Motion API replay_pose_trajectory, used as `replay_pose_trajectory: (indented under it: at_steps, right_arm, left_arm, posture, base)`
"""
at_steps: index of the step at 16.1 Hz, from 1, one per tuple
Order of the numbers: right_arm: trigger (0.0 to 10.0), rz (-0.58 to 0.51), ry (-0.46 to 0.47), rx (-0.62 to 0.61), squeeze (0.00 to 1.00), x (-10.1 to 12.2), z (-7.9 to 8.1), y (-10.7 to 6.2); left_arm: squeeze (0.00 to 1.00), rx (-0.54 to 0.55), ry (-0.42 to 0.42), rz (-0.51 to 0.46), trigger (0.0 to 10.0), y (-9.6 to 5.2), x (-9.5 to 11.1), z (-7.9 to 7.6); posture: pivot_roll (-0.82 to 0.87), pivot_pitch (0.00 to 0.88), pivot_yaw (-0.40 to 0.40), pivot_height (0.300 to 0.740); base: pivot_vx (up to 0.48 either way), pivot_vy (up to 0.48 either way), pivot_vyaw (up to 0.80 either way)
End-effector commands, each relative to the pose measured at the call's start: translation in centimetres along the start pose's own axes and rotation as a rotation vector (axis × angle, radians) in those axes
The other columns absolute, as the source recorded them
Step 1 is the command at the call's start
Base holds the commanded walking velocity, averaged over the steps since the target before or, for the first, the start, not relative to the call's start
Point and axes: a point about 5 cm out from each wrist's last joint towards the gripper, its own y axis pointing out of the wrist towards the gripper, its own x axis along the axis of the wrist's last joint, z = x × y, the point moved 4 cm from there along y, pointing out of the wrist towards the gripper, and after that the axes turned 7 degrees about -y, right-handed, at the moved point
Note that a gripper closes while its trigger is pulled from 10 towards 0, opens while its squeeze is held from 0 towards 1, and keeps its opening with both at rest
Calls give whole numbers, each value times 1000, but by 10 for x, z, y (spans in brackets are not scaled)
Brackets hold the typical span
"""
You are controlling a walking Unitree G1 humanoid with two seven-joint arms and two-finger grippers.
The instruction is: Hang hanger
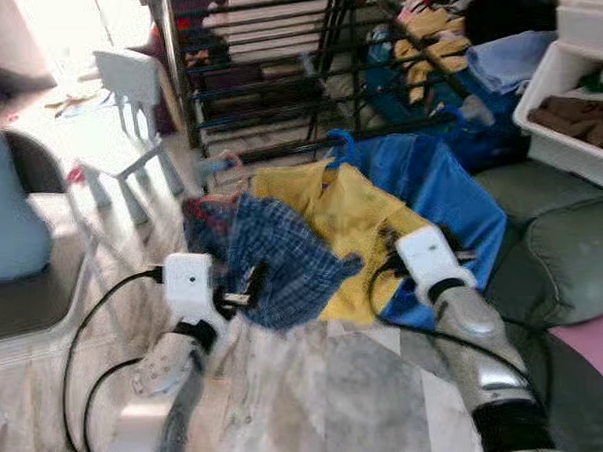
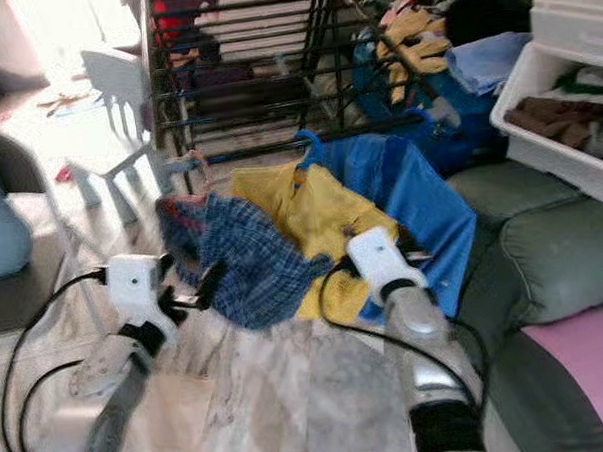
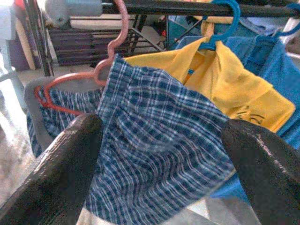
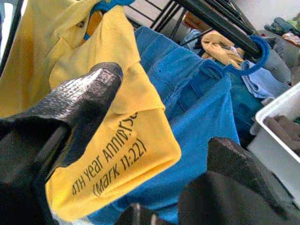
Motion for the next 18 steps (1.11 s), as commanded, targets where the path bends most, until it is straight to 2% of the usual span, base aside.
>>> replay_pose_trajectory:
  at_steps: [1,5,6,9,11,16,18]
  right_arm:
    - [10000,13,-15,-19,0,-3,-10,-2]
    - [10000,15,-42,-1,0,-3,-8,-2]
    - [10000,34,-52,34,0,-7,-4,-3]
    - [10000,50,-117,161,0,-13,12,-5]
    - [10000,58,-188,213,0,-16,16,-7]
    - [10000,85,-235,341,0,-26,25,-14]
    - [10000,82,-239,349,0,-27,25,-15]
  left_arm:
    - [0,-23,-1,-1,10000,3,0,-8]
    - [0,-24,-4,2,10000,3,-1,-9]
    - [0,-19,-7,5,10000,3,-2,-8]
    - [0,-18,-7,6,10000,4,-2,-8]
    - [0,-22,-6,11,10000,4,-3,-8]
    - [0,-28,-8,19,10000,4,-4,-9]
    - [0,-38,-18,15,10000,4,-3,-11]
  posture:
    - [-77,0,8,740]
    - [-80,0,7,740]
    - [-80,0,7,740]
    - [-81,0,8,740]
    - [-81,0,9,740]
    - [-81,0,14,740]
    - [-81,0,13,740]
  base:
    - [356,0,0]
    - [357,0,0]
    - [341,0,0]
    - [305,299,0]
    - [294,298,0]
    - [265,263,0]
    - [308,368,0]
